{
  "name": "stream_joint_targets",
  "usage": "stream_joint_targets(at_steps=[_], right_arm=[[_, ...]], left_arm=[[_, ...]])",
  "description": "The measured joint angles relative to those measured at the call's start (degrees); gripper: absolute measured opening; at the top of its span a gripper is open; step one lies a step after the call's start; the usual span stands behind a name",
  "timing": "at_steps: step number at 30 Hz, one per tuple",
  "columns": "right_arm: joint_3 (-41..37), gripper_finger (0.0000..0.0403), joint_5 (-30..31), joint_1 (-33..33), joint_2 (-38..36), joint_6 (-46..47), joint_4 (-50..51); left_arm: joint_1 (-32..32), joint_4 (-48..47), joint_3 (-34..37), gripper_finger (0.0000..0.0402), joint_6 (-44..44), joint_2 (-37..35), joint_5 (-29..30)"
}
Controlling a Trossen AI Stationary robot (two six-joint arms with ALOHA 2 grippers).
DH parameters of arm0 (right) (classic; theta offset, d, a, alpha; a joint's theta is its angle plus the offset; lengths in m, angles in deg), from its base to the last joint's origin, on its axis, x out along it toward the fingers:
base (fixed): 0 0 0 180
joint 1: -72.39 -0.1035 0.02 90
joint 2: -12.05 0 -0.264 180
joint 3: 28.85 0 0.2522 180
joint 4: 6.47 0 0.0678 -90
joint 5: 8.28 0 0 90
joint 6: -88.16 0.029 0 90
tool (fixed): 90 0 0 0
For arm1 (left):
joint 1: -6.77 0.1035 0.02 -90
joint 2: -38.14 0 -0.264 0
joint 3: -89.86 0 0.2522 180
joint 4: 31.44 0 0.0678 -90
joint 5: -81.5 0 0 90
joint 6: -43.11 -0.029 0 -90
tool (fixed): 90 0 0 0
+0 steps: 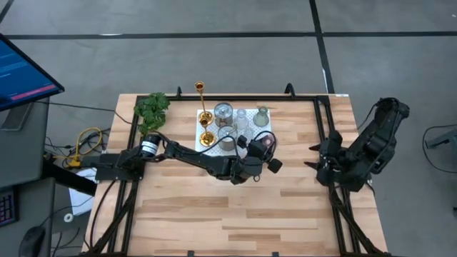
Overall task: Pick & Place candle stick holders
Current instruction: Put the purple glass candle holder on the shelf
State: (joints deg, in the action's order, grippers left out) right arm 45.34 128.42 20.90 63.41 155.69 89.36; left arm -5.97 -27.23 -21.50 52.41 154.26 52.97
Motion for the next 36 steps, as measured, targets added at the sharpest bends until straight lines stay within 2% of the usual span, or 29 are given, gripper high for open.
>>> stream_joint_targets(at_steps=[4,9,20,23,26,28,33,36], right_arm=[[-1.77,0.0276,3.05,1.70,1.10,-1.69,-0.61],[-4.48,0.0276,3.03,2.59,0.61,-0.04,-1.54],[-4.50,0.0276,7.54,4.21,1.16,-1.55,-2.46],[-4.67,0.0275,8.14,5.27,1.90,-5.31,-5.56],[-6.71,0.0276,8.81,6.97,1.94,-12.06,-13.68],[-8.53,0.0276,8.50,8.99,1.73,-16.72,-19.19],[-12.83,0.0275,7.38,15.38,1.35,-23.77,-25.57],[-13.95,0.0276,6.99,18.35,-0.01,-31.53,-31.05]], left_arm=[[-0.12,-0.46,0.02,0.0136,0.00,0.00,-0.02],[-0.15,-0.69,0.02,0.0136,0.27,-0.02,-0.02],[-0.13,-3.26,0.15,0.0136,3.53,-0.17,0.24],[-0.13,-3.34,0.15,0.0136,4.20,-0.17,0.28],[-0.15,-3.39,0.17,0.0136,4.20,-0.26,0.28],[-0.15,-3.51,0.20,0.0136,4.20,-0.37,0.30],[-0.15,-3.45,0.22,0.0136,4.68,-0.37,0.42],[-0.15,-3.42,0.22,0.0136,4.68,-0.37,0.42]])
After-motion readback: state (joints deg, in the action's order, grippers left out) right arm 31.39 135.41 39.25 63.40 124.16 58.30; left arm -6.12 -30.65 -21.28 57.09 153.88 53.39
